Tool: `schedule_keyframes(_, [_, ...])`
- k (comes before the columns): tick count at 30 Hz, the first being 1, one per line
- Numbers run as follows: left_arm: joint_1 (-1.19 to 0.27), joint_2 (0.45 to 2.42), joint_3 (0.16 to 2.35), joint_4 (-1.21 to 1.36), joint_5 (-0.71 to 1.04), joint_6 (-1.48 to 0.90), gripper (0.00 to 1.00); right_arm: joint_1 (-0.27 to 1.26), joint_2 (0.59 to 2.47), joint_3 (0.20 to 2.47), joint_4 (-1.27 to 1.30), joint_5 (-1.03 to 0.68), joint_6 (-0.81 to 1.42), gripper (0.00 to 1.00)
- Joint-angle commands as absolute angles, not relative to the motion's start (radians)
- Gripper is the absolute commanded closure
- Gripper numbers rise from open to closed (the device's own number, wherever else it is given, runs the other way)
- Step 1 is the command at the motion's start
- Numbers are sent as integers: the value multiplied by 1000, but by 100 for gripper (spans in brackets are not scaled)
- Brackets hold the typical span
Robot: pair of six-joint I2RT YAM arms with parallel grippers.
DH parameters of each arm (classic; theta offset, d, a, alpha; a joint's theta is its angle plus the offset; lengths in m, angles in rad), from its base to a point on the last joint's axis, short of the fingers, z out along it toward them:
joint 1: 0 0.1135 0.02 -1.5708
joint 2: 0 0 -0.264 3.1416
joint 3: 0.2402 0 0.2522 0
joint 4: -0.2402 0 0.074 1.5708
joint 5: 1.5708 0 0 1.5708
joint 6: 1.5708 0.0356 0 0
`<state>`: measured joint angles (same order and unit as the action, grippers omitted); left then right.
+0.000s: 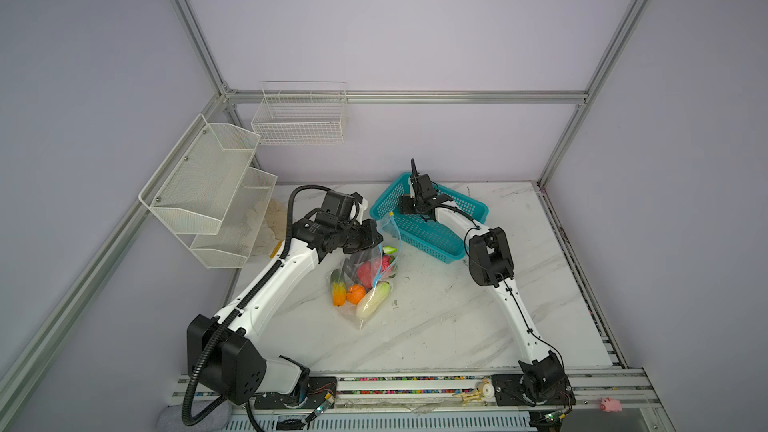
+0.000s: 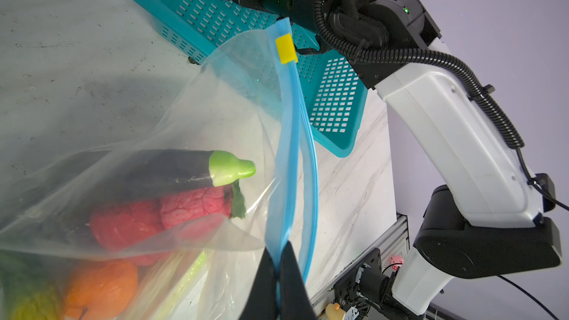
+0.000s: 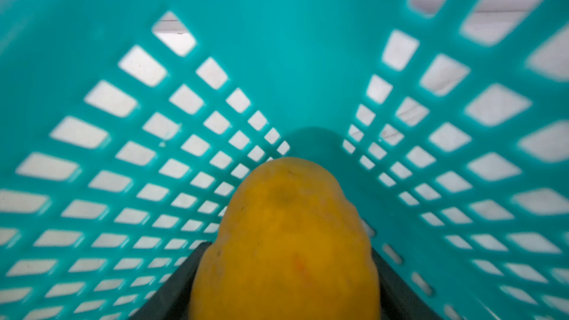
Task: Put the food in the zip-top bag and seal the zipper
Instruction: 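Lower the right gripper onto the yellow mango and close it, then lift the mango and carry it over the bag mouth with the right gripper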
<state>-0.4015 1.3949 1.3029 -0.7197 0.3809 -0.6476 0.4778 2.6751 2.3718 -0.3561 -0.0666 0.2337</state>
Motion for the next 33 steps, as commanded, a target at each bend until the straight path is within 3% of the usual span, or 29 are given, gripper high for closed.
schedule_keyframes(1, [-396, 1391, 1292, -700, 393, -660, 100, 482, 2606, 2339, -346, -49, 230, 29])
schedule_keyframes(23, [-396, 1375, 1274, -686, 408, -672, 100, 482, 2431, 2155, -292, -34, 202, 37])
schedule_keyframes(33, [-397, 1379, 1275, -678, 415, -675, 100, 482, 2269, 1998, -273, -38, 192, 38])
